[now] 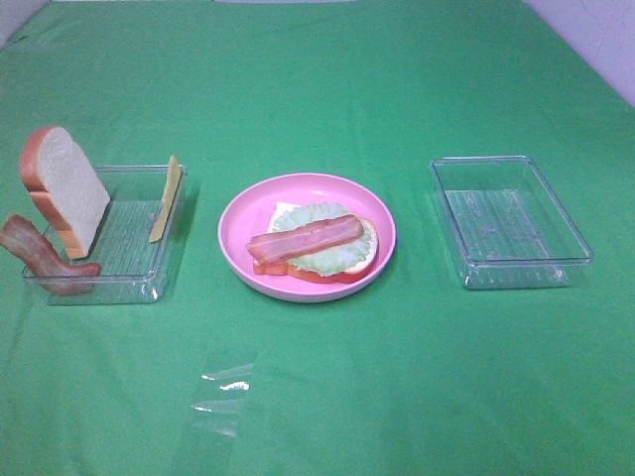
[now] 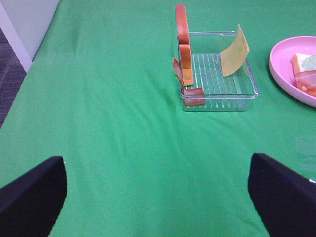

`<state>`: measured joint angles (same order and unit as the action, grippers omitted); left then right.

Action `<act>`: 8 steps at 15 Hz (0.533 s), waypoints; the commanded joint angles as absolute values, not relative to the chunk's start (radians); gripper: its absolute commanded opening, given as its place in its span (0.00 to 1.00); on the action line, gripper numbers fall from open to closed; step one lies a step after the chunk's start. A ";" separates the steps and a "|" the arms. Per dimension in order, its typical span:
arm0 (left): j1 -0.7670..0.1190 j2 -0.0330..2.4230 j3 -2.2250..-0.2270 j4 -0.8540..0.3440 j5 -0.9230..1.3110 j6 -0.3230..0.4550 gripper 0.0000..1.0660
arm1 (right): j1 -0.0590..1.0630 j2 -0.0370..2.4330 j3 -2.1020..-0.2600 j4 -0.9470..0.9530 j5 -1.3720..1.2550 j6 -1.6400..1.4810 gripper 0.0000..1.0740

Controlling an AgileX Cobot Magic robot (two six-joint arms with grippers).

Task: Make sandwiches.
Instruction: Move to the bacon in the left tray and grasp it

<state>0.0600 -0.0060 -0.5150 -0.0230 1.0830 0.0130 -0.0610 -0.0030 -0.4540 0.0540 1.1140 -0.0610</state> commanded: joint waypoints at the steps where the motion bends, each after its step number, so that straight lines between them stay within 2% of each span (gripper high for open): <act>1: 0.060 -0.008 -0.516 -0.026 1.072 0.011 0.85 | -0.061 -0.035 -0.453 0.049 1.108 -0.054 0.89; 8: 0.060 -0.008 -0.516 -0.023 1.072 0.014 0.85 | -0.061 -0.035 -0.453 0.049 1.108 -0.054 0.89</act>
